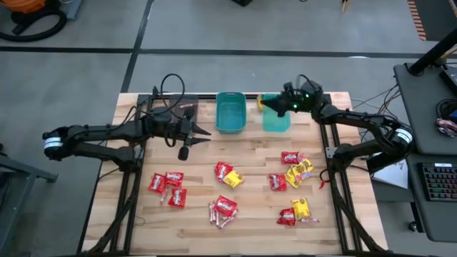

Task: Sort candy
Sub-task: Put the yellow candy on the light green bin

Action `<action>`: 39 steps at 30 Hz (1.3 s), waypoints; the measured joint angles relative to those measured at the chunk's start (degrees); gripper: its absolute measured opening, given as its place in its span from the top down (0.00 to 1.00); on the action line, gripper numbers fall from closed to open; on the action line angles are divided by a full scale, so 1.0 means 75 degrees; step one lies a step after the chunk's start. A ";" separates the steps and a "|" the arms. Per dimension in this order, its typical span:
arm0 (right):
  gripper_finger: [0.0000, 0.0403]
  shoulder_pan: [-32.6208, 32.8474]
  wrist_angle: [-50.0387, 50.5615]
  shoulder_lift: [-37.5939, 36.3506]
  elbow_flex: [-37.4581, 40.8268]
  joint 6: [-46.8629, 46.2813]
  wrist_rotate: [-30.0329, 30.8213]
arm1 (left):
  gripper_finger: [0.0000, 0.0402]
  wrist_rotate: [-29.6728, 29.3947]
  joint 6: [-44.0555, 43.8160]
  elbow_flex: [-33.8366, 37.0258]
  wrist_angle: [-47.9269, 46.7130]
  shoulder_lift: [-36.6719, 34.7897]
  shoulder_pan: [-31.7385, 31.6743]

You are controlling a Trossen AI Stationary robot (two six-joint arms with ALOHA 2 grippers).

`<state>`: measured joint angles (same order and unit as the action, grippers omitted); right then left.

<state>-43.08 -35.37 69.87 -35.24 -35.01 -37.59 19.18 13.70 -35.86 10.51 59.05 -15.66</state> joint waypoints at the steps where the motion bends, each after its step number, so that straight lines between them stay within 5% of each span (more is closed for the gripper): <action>1: 0.98 0.0212 -0.0507 0.0000 0.0000 0.0072 -0.0455 | 0.81 0.0136 -0.0104 0.0000 0.0172 0.0083 0.0000; 7: 0.98 0.1968 -0.1878 -0.0003 0.0000 0.1251 -0.1194 | 0.79 0.0782 -0.0534 0.0000 0.1468 0.0714 0.0000; 17: 0.98 0.4131 -0.1965 -0.0003 0.0003 0.3363 -0.0376 | 0.53 0.1157 -0.1524 0.0000 0.3924 0.2235 0.0000; 23: 0.98 0.4414 -0.1965 -0.0003 0.0003 0.3795 -0.0005 | 0.41 0.2258 -0.2206 0.0000 0.6110 0.3203 0.0007; 28: 0.98 0.4411 -0.1986 -0.0003 0.0003 0.3859 0.0018 | 0.40 0.2334 -0.3054 -0.0041 0.7569 0.4046 0.0009; 34: 0.98 0.4411 -0.1964 -0.0003 -0.0057 0.4024 0.0015 | 0.40 0.2423 -0.3444 -0.0660 0.7900 0.4913 0.0032; 39: 0.98 0.4411 -0.1891 -0.0003 -0.0087 0.4161 0.0015 | 0.42 0.3247 -0.3773 -0.1133 0.8253 0.5387 0.0041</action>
<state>-10.00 -49.55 69.84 -35.90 -3.80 -37.47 43.54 -14.60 -44.35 72.41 99.45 -15.35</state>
